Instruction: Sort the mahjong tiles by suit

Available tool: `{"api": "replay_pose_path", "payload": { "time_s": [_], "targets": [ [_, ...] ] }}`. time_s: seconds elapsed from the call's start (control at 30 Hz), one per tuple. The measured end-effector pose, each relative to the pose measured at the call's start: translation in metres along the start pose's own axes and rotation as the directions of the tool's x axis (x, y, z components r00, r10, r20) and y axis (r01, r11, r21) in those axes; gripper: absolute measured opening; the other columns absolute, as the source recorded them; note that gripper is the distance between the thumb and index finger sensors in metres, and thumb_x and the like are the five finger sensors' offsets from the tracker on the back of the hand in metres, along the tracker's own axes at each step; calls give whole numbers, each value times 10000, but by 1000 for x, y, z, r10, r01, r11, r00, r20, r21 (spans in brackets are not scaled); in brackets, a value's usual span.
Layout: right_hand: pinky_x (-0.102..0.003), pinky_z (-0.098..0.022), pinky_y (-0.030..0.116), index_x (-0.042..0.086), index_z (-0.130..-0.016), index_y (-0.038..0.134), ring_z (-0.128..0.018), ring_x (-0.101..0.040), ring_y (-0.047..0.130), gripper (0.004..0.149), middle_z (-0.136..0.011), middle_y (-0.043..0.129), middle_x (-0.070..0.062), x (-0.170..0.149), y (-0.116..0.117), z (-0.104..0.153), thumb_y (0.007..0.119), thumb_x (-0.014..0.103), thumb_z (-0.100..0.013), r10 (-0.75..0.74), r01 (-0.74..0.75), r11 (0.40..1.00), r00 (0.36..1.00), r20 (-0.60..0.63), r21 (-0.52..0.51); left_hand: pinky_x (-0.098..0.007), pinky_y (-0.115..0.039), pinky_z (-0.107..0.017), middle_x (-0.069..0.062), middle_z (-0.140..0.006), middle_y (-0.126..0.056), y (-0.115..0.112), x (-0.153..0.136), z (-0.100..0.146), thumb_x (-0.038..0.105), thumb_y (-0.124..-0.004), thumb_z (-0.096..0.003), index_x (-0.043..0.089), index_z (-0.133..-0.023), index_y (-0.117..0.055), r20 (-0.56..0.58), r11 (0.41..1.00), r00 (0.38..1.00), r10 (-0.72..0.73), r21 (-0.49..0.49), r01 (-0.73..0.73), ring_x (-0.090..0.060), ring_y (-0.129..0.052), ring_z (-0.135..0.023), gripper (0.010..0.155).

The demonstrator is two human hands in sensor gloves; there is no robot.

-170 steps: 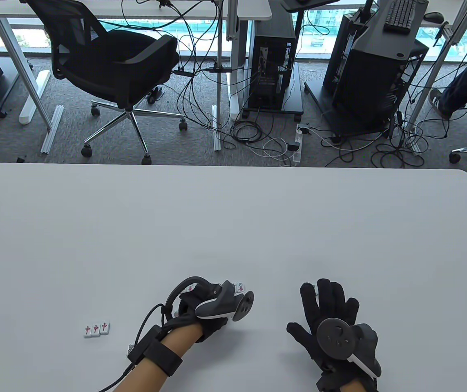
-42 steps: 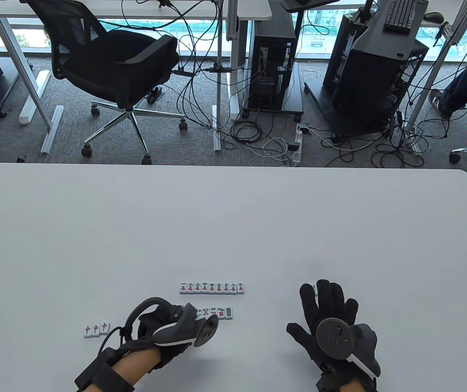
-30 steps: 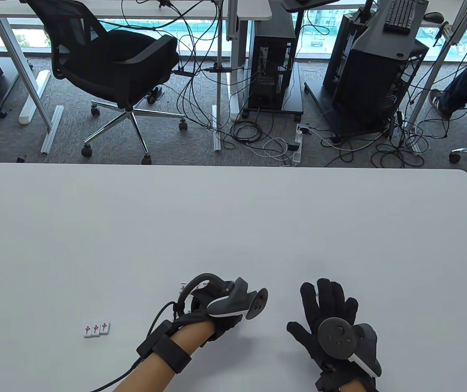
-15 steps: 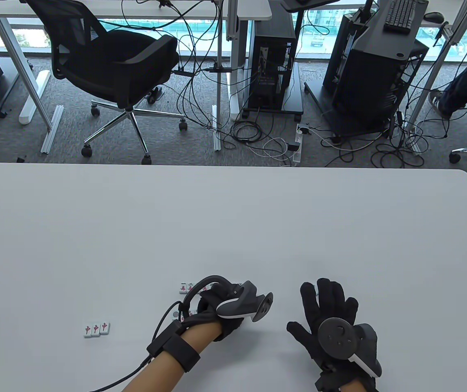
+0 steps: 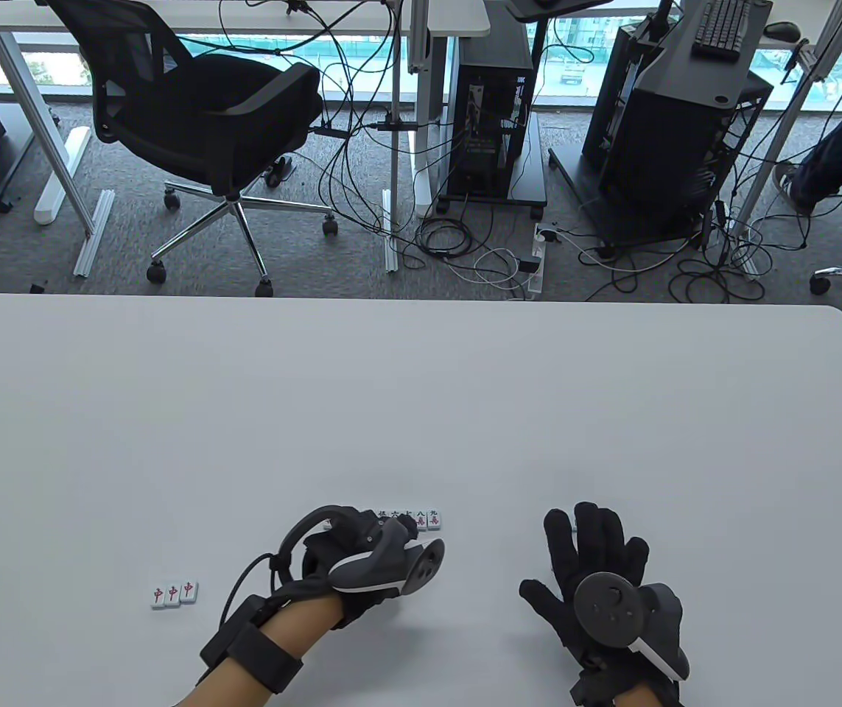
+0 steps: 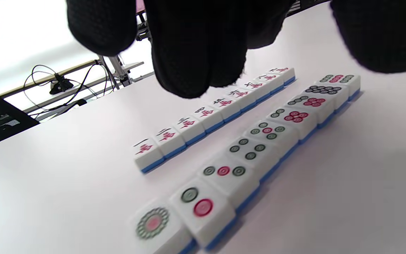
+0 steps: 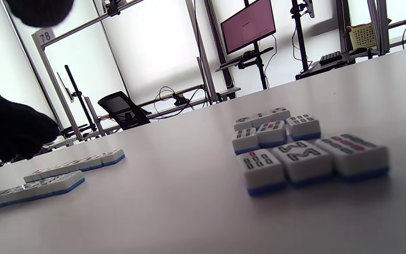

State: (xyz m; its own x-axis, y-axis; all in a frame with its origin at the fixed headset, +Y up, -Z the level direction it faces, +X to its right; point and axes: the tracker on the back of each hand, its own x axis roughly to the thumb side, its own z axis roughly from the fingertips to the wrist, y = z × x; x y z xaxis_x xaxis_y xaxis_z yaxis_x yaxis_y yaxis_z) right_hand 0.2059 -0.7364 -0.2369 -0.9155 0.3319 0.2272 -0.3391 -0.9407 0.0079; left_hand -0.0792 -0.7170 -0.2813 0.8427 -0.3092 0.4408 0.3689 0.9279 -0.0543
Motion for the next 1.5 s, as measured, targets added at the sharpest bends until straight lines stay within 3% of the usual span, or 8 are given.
{"api": "replay_pose_path", "payload": {
  "time_s": [0.27, 0.43, 0.53, 0.7, 0.93, 1.3, 1.4, 1.5],
  "targets": [
    [-741, -684, 126, 330, -1060, 91, -1013, -429, 6, 829, -1130, 9, -125, -6, -7, 1, 587, 625, -465, -17, 16, 999, 999, -32, -32, -645, -513, -768, 78, -1181, -437, -2, -88, 63, 664, -825, -244, 374, -1053, -436, -135, 987, 981, 139, 101, -126, -228, -552, -1146, 943],
    [-744, -680, 120, 331, -1059, 88, -1012, -430, 3, 836, -1130, 8, -124, -7, -8, 2, 589, 630, -460, -10, 8, 999, 999, -43, -35, -672, -319, -805, 64, -1199, -167, -12, -129, 100, 703, -788, -252, 410, -1065, -305, -243, 971, 948, 207, 171, -169, -256, -234, -1193, 990],
    [-744, -680, 114, 333, -1058, 86, -1013, -427, -1, 839, -1130, 5, -121, -7, -8, 2, 590, 633, -458, -10, 9, 999, 999, -43, -35, -675, -219, -804, 70, -1177, -40, -23, -145, 123, 777, -680, -267, 421, -1067, -214, -278, 938, 910, 307, 252, -240, -252, -81, -1179, 992],
    [-745, -680, 120, 334, -1055, 82, -1013, -427, 2, 859, -1129, 6, -123, -6, -7, 2, 611, 636, -448, 12, -13, 1000, 999, -32, -29, -652, -41, -780, 109, -1139, 95, -47, -155, 144, 815, -582, -298, 447, -1059, -116, -223, 830, 829, 513, 378, -412, -210, 99, -1138, 965],
    [-746, -683, 117, 342, -1040, 61, -1014, -423, -2, 914, -1127, 1, -117, -1, -5, 2, 680, 616, -426, 38, -38, 999, 999, -8, -32, -624, 86, -724, 127, -1114, 147, -63, -160, 149, 824, -531, -307, 451, -1065, -105, -285, 853, 844, 454, 413, -320, -184, 214, -1081, 946],
    [-751, -691, 134, 348, -1016, 25, -1017, -430, 11, 966, -1125, 5, -121, 6, -1, 0, 736, 585, -407, 150, -150, 988, 989, -14, -24, -621, 104, -708, 134, -1102, 154, -78, -161, 148, 815, -538, -314, 450, -1064, -109, -322, 880, 847, 424, 368, -300, -178, 226, -1067, 937],
    [-743, -726, 200, 351, -1011, 16, -1041, -429, 62, 981, -1132, 17, -114, 9, -10, 0, 758, 563, -406, 195, -196, 979, 981, -23, -60, -618, 109, -705, 138, -1096, 164, -76, -163, 153, 809, -543, -316, 456, -1060, -107, -287, 848, 833, 473, 406, -341, -175, 234, -1062, 932],
    [-677, -760, 383, 350, -1024, 54, -1056, -430, 167, 979, -1148, 73, -109, 9, -21, -6, 782, 545, -399, 253, -254, 963, 967, -25, -88, -617, 108, -705, 136, -1094, 168, -75, -167, 156, 805, -547, -320, 457, -1060, -106, -273, 827, 820, 504, 428, -366, -177, 235, -1060, 928]
  ]
}}
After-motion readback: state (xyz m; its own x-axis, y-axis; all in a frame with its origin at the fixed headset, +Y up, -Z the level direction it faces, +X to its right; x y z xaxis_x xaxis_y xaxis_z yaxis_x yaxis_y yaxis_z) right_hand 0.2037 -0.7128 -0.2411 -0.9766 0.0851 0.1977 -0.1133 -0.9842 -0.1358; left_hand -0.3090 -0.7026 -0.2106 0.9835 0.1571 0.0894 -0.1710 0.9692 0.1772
